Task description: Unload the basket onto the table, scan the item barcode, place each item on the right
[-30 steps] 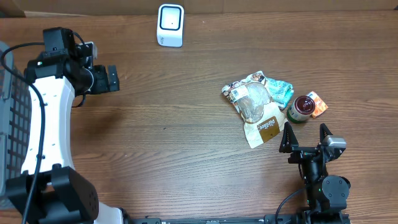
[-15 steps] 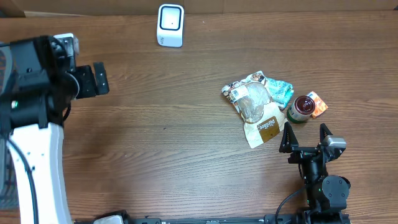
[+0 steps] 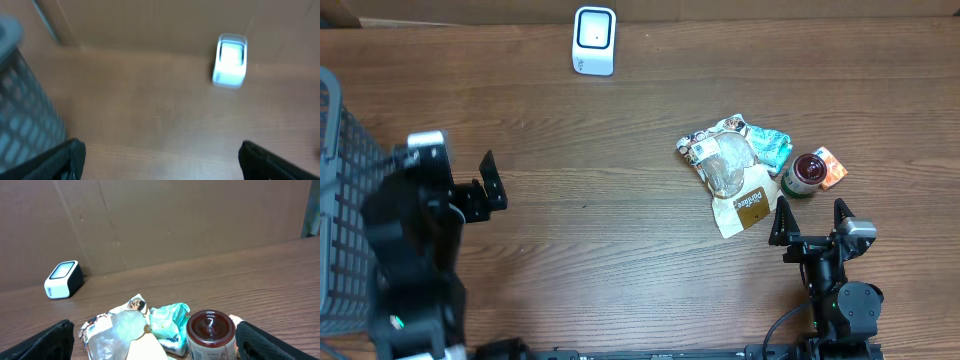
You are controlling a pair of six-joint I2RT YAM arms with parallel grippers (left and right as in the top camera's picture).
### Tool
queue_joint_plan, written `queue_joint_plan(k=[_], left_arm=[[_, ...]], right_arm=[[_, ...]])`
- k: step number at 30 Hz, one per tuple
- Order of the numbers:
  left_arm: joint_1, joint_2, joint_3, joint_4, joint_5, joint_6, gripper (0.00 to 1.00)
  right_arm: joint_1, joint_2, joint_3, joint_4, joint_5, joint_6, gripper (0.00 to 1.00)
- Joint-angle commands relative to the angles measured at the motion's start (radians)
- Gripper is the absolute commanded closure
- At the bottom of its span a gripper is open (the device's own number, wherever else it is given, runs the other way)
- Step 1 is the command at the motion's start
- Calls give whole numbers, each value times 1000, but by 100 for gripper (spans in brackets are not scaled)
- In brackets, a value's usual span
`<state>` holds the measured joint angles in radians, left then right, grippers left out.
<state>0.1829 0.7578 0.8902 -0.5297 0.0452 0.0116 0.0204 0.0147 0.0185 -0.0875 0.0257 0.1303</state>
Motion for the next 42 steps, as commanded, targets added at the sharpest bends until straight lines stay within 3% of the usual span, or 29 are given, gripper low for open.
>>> queue_joint_plan(k=[1, 6, 10, 21, 26, 42], left_arm=[[-8, -168, -225, 192, 24, 29, 0], [-8, -393, -545, 502, 164, 210, 0], [-15, -534, -706, 610, 183, 282, 0], [-50, -756, -886, 602, 185, 408, 0], [-52, -755, -885, 466, 183, 405, 0], [-52, -753, -885, 475, 181, 404, 0]], right_arm=[[0, -9, -10, 6, -5, 0, 0], [0, -9, -10, 6, -5, 0, 0], [0, -9, -10, 6, -5, 0, 0], [0, -9, -10, 6, -5, 0, 0], [0, -9, -10, 6, -5, 0, 0], [0, -9, -10, 6, -5, 0, 0]])
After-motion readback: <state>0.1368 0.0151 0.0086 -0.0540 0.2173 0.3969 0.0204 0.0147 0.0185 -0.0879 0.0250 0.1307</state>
